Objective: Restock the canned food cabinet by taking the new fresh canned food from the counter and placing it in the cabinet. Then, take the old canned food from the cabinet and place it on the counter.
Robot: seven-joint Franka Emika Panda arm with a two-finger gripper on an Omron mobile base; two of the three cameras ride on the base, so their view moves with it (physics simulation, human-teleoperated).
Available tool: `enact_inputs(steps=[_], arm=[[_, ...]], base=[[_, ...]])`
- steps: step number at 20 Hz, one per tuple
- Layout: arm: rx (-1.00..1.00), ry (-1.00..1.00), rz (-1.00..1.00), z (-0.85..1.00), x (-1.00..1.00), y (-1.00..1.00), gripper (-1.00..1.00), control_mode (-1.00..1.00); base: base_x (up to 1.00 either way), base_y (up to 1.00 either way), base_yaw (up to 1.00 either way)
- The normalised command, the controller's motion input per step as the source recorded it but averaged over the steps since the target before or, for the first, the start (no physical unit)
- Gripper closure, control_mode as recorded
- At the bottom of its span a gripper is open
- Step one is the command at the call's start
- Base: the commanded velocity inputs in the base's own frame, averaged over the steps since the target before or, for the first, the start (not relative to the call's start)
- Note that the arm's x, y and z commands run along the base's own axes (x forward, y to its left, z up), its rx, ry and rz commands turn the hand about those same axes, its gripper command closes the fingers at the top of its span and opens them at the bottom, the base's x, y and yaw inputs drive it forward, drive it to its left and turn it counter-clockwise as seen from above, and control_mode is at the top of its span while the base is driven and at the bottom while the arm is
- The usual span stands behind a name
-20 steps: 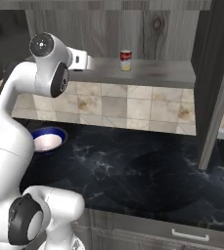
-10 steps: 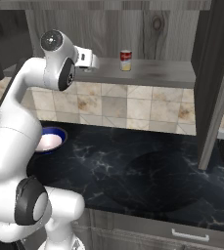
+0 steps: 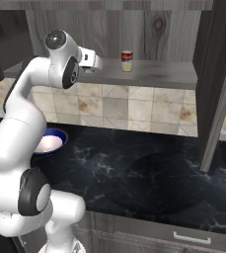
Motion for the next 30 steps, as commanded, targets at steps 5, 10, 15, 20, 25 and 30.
enact_inputs(steps=[5, 10, 15, 20, 25, 30], arm=[[0.00, 0.00, -0.04, -0.11, 0.23, 0.00, -1.00, -1.00], [0.00, 0.00, -0.04, -0.03, 0.24, 0.00, -1.00, -1.00], [0.00, 0.00, -0.04, 0.00, 0.15, 0.00, -1.00, -1.00], [0.00, 0.00, -0.03, 0.00, 0.12, 0.00, -1.00, -1.00], [0.00, 0.00, -0.03, 0.00, 0.13, 0.00, -1.00, -1.00], [0.00, 0.00, -0.02, 0.00, 0.11, 0.00, -1.00, -1.00]], base=[[0.00, 0.00, 0.00], [0.00, 0.00, 0.00], [0.00, 0.00, 0.00], [0.00, 0.00, 0.00], [0.00, 0.00, 0.00], [0.00, 0.00, 0.00]])
